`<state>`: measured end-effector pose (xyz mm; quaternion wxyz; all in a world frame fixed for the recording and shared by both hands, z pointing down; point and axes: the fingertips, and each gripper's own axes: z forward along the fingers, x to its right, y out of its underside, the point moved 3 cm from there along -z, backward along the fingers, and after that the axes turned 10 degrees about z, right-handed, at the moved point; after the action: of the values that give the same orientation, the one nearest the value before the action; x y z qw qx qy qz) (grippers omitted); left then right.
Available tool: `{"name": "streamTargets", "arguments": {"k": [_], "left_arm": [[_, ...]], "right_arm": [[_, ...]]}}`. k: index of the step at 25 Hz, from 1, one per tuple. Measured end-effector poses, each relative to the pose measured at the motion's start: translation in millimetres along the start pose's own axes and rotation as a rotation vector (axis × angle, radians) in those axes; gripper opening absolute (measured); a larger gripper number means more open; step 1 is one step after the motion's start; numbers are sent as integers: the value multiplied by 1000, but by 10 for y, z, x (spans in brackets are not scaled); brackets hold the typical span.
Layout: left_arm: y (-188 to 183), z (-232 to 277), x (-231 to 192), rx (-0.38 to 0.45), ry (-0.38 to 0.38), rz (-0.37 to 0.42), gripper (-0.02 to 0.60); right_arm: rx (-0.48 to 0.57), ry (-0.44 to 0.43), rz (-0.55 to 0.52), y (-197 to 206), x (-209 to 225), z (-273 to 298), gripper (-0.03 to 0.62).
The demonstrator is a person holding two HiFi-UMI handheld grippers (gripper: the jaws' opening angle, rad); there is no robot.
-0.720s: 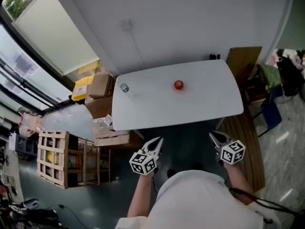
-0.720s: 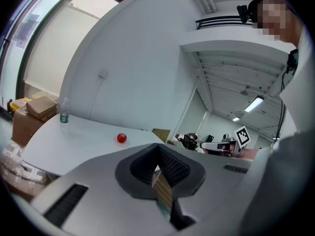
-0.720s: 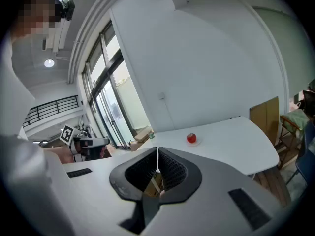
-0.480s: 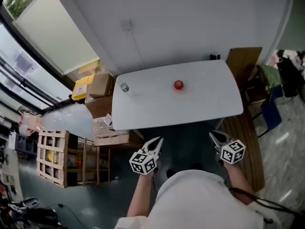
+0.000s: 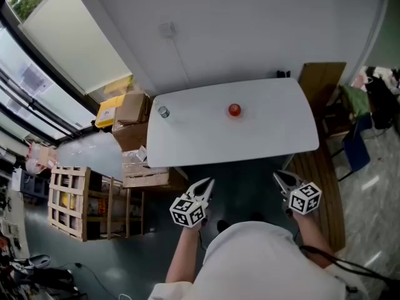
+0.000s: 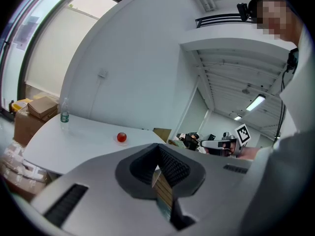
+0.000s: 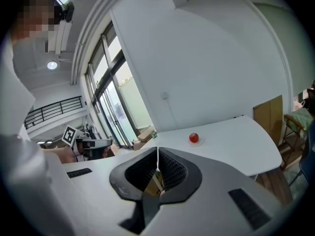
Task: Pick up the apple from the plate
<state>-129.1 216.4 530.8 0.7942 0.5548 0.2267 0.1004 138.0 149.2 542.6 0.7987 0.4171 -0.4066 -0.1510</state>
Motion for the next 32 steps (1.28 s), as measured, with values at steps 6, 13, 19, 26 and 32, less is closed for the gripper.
{"name": "streamTargets", "arguments": {"k": [6,13,19,26,32], "left_arm": [[34,36,102,-6,-27,-2,2],[86,135,328,1,-61,-23,2],[140,282,558,22,-79,-33,2],[176,385,723,23,-117,-38,2],[194,437,769,16,-136,-42,2]], "right_arm": [[-8,-15,32,-8,146,-74,37],[-26,-28,46,-61,392,-251,37],[-59,-65,44,-49,598,-376,37],[-85,-93,40,-65,805,-475,37],[-97,-99,50,-53,928,-498,37]]}}
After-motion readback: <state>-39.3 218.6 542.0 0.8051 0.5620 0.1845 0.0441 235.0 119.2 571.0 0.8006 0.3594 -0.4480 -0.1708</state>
